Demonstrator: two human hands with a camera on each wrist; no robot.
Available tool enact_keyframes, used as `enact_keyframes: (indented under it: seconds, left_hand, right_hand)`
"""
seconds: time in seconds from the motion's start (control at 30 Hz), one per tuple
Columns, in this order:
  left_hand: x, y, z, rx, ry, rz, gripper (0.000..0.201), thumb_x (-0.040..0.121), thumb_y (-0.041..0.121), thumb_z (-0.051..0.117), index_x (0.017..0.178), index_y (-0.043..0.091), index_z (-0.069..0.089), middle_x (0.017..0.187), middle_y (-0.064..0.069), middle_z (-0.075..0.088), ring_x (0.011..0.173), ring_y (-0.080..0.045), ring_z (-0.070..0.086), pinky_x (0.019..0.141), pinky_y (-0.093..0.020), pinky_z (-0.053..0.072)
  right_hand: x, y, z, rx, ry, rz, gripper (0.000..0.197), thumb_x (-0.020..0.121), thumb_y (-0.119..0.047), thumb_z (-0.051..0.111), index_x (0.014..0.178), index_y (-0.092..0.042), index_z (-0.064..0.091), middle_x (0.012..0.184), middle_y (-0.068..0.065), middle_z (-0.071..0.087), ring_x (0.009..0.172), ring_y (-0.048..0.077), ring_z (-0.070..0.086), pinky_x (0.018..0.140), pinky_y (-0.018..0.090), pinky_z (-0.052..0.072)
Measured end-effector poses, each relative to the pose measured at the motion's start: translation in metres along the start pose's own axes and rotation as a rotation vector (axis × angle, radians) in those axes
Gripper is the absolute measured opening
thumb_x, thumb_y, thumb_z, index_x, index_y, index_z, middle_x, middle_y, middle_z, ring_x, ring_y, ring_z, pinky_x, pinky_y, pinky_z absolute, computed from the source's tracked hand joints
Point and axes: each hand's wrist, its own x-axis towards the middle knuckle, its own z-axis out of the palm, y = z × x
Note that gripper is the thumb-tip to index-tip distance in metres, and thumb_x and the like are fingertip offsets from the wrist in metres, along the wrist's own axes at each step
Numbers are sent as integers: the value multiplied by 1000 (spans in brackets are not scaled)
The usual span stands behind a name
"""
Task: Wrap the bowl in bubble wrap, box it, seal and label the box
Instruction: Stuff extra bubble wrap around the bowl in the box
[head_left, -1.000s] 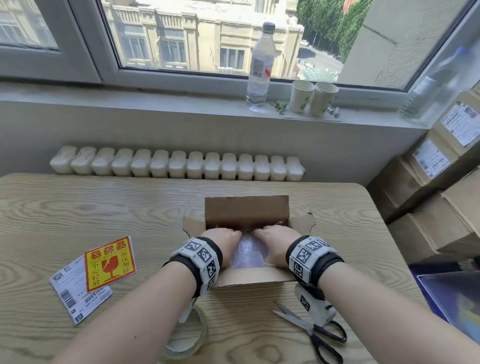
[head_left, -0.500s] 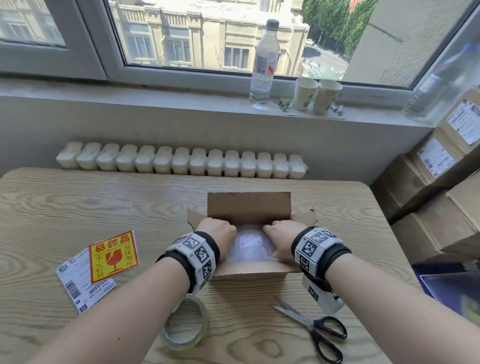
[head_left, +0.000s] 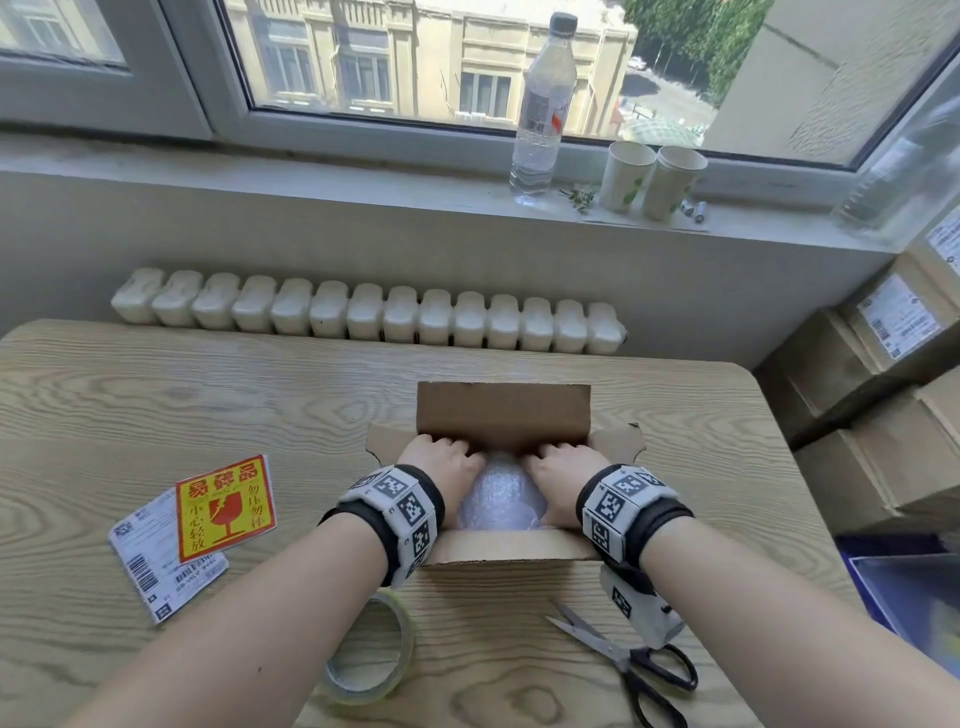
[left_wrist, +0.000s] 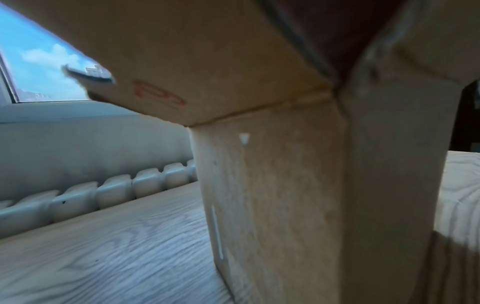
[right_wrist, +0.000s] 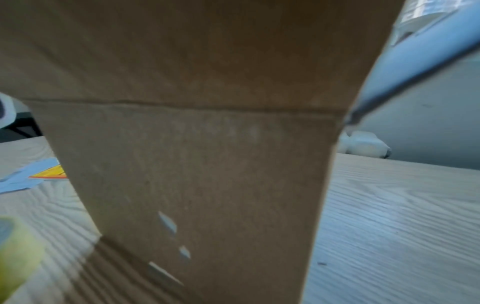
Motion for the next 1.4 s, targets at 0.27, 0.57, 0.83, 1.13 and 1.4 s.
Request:
enact_keyframes:
  seconds: [0.27, 0.57, 0.83, 1.13, 1.4]
  left_hand:
    - [-12, -1, -12, -184, 53, -35, 43, 91, 48, 48, 116, 14, 57, 118, -6, 57, 111, -25, 54, 89, -35, 41]
    - [-16, 10, -16, -217, -54, -20, 62, 67, 65, 65, 103, 15, 59, 107, -3, 60, 97, -21, 59, 80, -34, 51]
    - [-14, 28, -2, -70, 71, 32, 81, 69, 68, 65, 120, 6, 49, 121, -11, 55, 110, -26, 55, 89, -34, 44]
    - [-15, 17, 0, -107, 57, 47, 41, 85, 36, 63, 116, 11, 56, 116, -7, 61, 106, -27, 60, 84, -36, 49]
    - [-17, 4, -9, 46, -113, 145, 31, 84, 30, 64, 112, 16, 64, 113, -2, 66, 105, -22, 62, 87, -34, 49]
  right_hand:
    - [-19, 0, -12, 328, 80, 42, 53, 85, -36, 60, 133, -14, 52, 129, 5, 58, 120, 24, 53, 97, 32, 44]
    - [-29, -17, 0, 242, 21, 71, 68, 71, -60, 69, 117, -13, 52, 116, 8, 54, 109, 26, 55, 87, 34, 46]
    - [-29, -38, 11, 49, 143, 94, 80, 71, -60, 71, 124, -8, 42, 124, 12, 53, 113, 28, 53, 89, 37, 43]
    - [-37, -24, -1, 150, 74, 68, 64, 75, -51, 68, 124, -15, 48, 120, 7, 59, 111, 28, 57, 88, 35, 47]
    - [-45, -17, -6, -59, -145, 30, 38, 78, -31, 69, 112, -15, 59, 107, 4, 65, 99, 25, 63, 79, 37, 55]
